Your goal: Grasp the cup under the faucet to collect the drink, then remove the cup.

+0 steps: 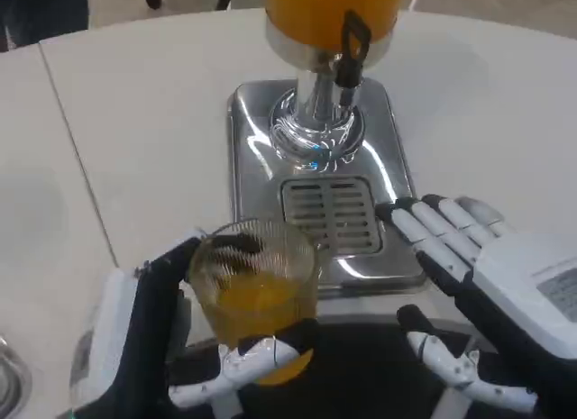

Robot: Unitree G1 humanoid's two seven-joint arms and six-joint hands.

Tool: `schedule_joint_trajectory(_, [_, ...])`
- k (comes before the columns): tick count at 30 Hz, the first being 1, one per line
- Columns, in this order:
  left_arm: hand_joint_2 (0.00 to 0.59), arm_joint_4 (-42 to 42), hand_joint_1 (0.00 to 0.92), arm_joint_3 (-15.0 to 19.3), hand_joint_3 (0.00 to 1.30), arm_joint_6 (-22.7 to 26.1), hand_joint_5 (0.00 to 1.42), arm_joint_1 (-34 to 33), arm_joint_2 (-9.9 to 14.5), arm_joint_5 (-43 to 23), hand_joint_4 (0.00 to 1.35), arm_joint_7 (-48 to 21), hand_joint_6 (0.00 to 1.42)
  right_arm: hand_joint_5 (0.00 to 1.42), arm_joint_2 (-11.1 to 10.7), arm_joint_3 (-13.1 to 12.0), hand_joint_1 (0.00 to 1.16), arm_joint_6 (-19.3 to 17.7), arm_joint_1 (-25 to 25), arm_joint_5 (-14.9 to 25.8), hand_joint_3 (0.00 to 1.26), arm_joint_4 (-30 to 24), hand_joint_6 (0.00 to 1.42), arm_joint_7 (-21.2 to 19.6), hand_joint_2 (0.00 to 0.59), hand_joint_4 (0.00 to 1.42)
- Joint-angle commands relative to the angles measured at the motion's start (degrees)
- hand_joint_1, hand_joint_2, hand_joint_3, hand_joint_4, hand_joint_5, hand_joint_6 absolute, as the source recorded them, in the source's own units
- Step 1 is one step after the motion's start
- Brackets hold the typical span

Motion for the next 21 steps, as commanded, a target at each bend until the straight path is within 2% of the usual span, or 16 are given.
schedule_joint_trajectory(1, [0.062,-2.8,0.667,-0.1,1.06,-3.9,1.41,2.3,0.5,0.1,1.32,-1.2,1.42,0.00,0.4,-0.7,0.10,-0.6,1.6,0.1,0.00,-1.3,0.00,-0.3,0.571,0.00])
schedule_joint_trajectory(6, [0.062,-4.3,0.668,0.2,1.06,-5.5,1.41,3.1,0.1,2.9,1.32,-0.6,1.42,0.00,1.4,-1.3,0.11,-0.3,3.5,-0.1,0.00,-3.2,0.00,-0.2,0.571,0.00])
schedule_joint_trajectory(10, [0.062,-4.4,0.668,0.1,1.06,-4.9,1.41,3.6,-0.7,2.1,1.32,-1.6,1.42,0.00,2.0,-1.3,0.11,0.1,4.2,-0.6,0.00,-4.1,0.00,0.1,0.572,0.00])
schedule_joint_trajectory(18, [0.064,-3.5,0.674,1.8,1.07,-3.5,1.41,4.0,-2.0,1.0,1.32,-2.8,1.42,0.00,4.2,0.7,0.12,1.3,3.1,-3.2,0.00,-4.9,0.00,0.4,0.572,0.00])
schedule_joint_trajectory(21, [0.064,-3.4,0.676,2.2,1.07,-3.3,1.41,3.5,-2.2,0.6,1.32,-3.6,1.42,0.00,4.2,0.9,0.13,1.1,2.8,-3.4,0.00,-4.8,0.00,0.5,0.586,0.00])
